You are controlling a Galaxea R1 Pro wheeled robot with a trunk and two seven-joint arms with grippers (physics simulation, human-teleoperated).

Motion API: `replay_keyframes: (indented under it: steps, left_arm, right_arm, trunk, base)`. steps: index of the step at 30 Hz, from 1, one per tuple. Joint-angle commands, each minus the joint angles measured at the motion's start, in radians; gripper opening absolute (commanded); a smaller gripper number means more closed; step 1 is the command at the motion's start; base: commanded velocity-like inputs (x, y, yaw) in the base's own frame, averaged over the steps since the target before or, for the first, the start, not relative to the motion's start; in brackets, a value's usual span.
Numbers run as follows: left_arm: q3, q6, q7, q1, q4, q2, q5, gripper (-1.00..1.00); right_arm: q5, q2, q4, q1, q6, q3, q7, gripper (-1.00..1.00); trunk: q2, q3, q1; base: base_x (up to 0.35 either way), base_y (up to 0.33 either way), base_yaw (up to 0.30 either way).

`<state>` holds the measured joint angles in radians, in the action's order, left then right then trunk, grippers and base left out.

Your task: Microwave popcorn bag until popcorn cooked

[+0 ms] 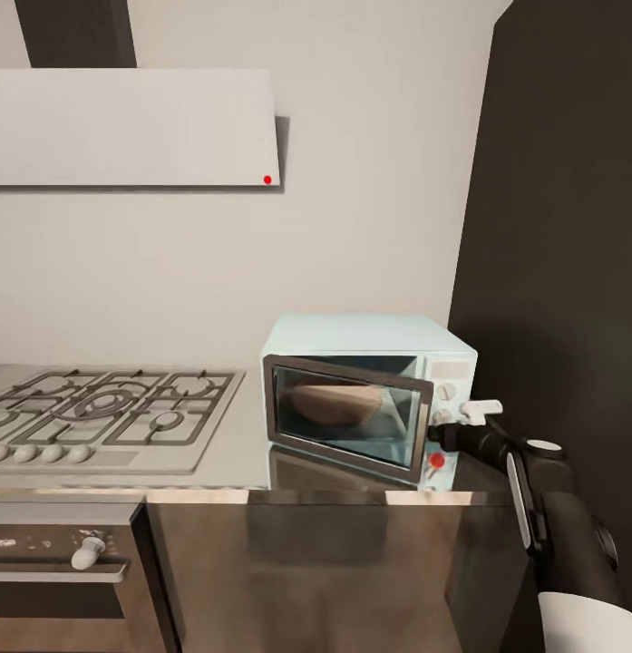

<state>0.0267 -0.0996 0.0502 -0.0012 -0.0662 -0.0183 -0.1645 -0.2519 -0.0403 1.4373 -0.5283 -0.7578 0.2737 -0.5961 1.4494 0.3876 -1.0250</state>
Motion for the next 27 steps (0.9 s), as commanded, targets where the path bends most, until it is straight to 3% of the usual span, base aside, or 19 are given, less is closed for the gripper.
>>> replay_keyframes:
  steps: [1,8,12,19,27]
  left_arm:
    - [0.002,-0.002,0.005,0.0,0.0,0.0,-0.006,1.0]
    - [0.002,-0.002,0.005,0.0,0.0,0.0,-0.003,1.0]
    - [0.001,-0.003,0.005,0.0,0.0,0.0,-0.001,1.0]
    - [-0.001,-0.005,0.006,0.0,-0.002,0.001,-0.002,1.0]
    - [0.0,-0.004,0.005,0.0,-0.002,0.001,-0.009,1.0]
  right_arm:
    - [0.017,0.0,0.002,-0.001,-0.011,-0.069,-0.029,1.0]
    - [0.018,0.0,0.001,-0.001,-0.009,-0.069,-0.043,1.0]
    - [0.01,-0.007,-0.001,-0.001,-0.009,-0.068,-0.187,1.0]
    - [0.005,-0.011,-0.004,-0.001,-0.009,-0.067,-0.295,1.0]
    - [0.002,-0.01,-0.005,-0.001,-0.01,-0.065,-0.307,1.0]
  trunk:
    - [0.001,0.001,0.0]
    - [0.001,0.001,0.0]
    - [0.001,0.001,0.0]
    - [0.001,0.001,0.0]
    - [0.001,0.001,0.0]
  base:
    - [0.0,0.0,0.0]
    - [0.0,0.0,0.0]
    - [0.0,0.0,0.0]
    - [-0.04,0.0,0.0]
    - [-0.305,0.08,0.0]
